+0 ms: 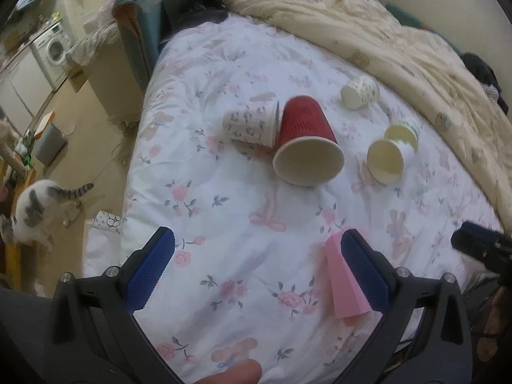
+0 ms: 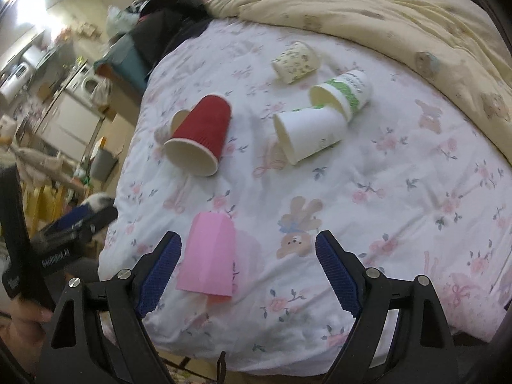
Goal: Flip cup upside down
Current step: 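Close the left tool on the pink cup while the right tool opens and releases it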
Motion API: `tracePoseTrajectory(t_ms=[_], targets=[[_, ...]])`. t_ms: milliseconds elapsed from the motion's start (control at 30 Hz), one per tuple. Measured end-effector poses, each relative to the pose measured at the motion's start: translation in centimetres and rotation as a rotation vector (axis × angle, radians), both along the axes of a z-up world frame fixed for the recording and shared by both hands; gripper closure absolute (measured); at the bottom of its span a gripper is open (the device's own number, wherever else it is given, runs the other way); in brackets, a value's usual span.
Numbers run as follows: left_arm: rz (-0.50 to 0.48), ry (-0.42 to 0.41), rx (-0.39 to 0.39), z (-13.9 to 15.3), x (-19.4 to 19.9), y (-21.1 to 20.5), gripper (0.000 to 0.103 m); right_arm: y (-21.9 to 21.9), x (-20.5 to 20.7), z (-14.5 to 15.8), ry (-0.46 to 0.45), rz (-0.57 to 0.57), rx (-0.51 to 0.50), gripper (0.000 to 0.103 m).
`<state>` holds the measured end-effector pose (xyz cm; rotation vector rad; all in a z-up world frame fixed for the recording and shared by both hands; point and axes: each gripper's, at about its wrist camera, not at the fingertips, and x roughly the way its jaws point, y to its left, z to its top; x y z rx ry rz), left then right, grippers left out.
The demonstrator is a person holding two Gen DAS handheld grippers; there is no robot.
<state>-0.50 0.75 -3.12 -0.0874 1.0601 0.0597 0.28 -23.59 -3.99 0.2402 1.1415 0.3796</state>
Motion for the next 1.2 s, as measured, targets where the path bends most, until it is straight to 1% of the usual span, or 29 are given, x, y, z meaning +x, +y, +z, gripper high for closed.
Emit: tracePoseTrajectory(t_ms=[200, 333, 433, 500, 567, 600, 700, 800, 900, 967, 1033, 1100, 1200], targets=[[-0.019, 0.049, 0.005, 0.1, 0.6, -1.6, 0.001, -0.4, -0.1, 0.1, 0.008, -0.014, -0.041, 0.015], [-0.01, 0.099, 0.015, -0.1, 1.0, -2.6, 0.001, -0.9, -0.1, 0.0, 0.008, -0.049, -0.085, 0.014], [-0.001, 0.144, -0.005, -0.3, 1.5, -3.5, 0.001, -1.7, 0.0, 0.4, -0.017, -0.098, -0.121, 0.015], [-0.017, 0.16, -0.008, -0.4, 2.0, -4.4, 0.001, -2.3, 0.1, 0.4, -0.023, -0.126, -0.127, 0.015], [-0.045, 0.179, 0.022, -0.6, 2.7, -5.6, 0.001, -2.6, 0.2, 0.5, -0.023, -0.135, -0.125, 0.015], [-0.051, 0.188, 0.024, -0.7, 3.0, -5.9, 0.001, -2.9, 0.3, 0.5, -0.022, -0.146, -0.123, 0.015], [-0.067, 0.244, 0.008, -1.2, 3.9, -7.0, 0.001, -3.5, 0.4, 0.6, -0.018, -0.167, -0.114, 0.014], [-0.066, 0.358, -0.037, -2.7, 5.0, -7.9, 0.001, -4.0, 0.5, 0.6, -0.014, -0.181, -0.121, 0.015], [-0.033, 0.451, -0.103, -4.3, 5.5, -8.4, 0.002, -4.6, 0.6, 0.5, 0.004, -0.194, -0.087, 0.015], [-0.011, 0.487, -0.119, -5.5, 5.9, -8.8, 0.007, -4.8, 0.7, 0.6, 0.001, -0.197, -0.081, 0.015], [0.017, 0.527, -0.13, -6.8, 6.3, -9.1, 0.008, -5.0, 0.7, 0.7, -0.001, -0.2, -0.078, 0.015], [0.05, 0.559, -0.158, -8.0, 6.6, -9.3, 0.009, -5.2, 0.7, 0.7, -0.001, -0.205, -0.071, 0.015], [0.062, 0.585, -0.147, -9.5, 6.9, -9.9, 0.014, -5.4, 0.8, 0.7, -0.003, -0.216, -0.076, 0.015]])
